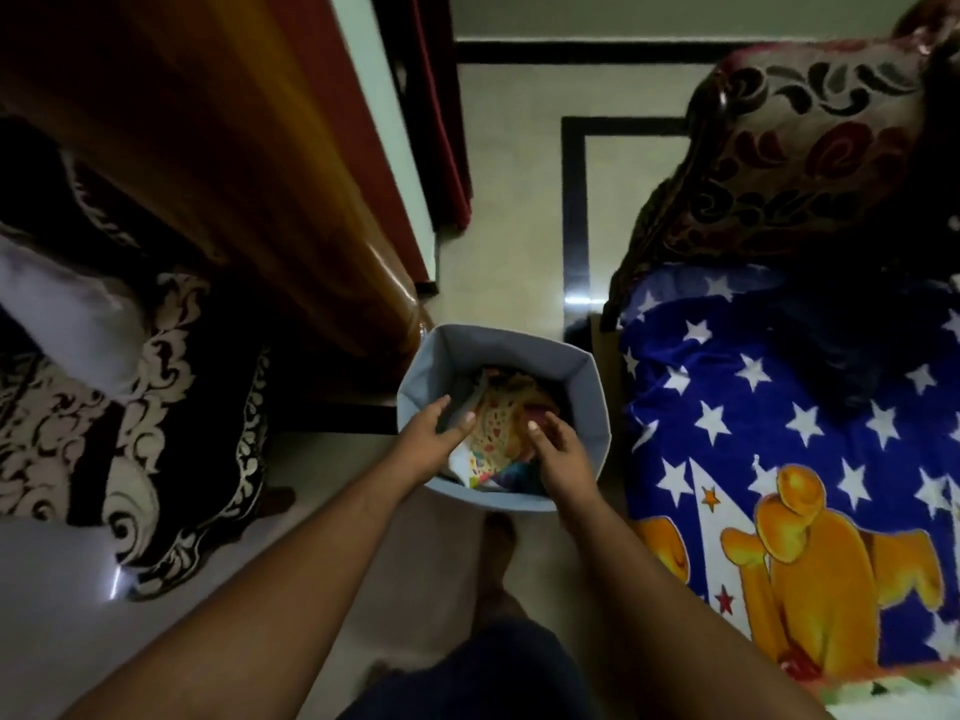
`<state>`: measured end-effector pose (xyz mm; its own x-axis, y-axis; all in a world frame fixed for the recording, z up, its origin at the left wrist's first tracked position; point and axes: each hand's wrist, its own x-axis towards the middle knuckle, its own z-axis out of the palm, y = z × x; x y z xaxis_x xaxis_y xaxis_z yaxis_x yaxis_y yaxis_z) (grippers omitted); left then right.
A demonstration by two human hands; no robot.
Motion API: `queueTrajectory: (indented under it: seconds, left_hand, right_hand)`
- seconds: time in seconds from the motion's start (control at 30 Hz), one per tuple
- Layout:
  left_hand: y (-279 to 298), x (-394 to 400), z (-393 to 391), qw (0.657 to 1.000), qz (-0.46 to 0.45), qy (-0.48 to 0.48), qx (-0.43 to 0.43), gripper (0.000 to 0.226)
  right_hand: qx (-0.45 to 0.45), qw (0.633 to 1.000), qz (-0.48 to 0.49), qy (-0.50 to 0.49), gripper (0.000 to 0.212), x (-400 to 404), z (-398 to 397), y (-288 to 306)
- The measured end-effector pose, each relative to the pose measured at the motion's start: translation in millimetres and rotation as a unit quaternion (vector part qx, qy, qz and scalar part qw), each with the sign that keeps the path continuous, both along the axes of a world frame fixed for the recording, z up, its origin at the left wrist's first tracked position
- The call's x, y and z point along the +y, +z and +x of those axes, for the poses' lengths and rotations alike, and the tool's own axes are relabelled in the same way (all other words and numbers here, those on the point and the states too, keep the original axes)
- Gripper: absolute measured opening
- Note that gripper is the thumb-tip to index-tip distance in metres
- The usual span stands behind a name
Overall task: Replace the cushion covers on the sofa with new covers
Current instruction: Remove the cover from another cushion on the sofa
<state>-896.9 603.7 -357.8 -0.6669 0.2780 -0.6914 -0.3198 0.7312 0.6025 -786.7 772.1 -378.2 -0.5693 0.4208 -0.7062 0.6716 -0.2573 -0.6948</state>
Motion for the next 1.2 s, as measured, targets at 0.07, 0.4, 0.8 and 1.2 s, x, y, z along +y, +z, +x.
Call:
queueTrajectory:
  seconds: [0.07,0.4,0.8,1.2]
  left_hand:
    - [17.1,-22.0,3.8,0.997,0.034,0.060,-0.020,0.072]
    - [127.9,-205.4,64.3,0.963,0.131,0.230,0.045,0.085]
    - [221.4,-481.2,210.4,0.878,0.161,0.398,0.209,0.078]
    - [277.7,-622.9,251.2,0.808,0.153,0.487,0.295,0.056]
  right_hand:
    - [0.017,1.000,-0.008,0.011,0.050,-16.0,-6.7,14.9]
    - [0.124,0.983,-0.008,0.133,0.054,-170.0,-20.5,111.4]
    - [0.245,0.914,-0.038,0.322,0.056,-436.1,17.3,207.4]
    - [0.295,0.856,-0.036,0.423,0.055,-624.1,13.1,247.0]
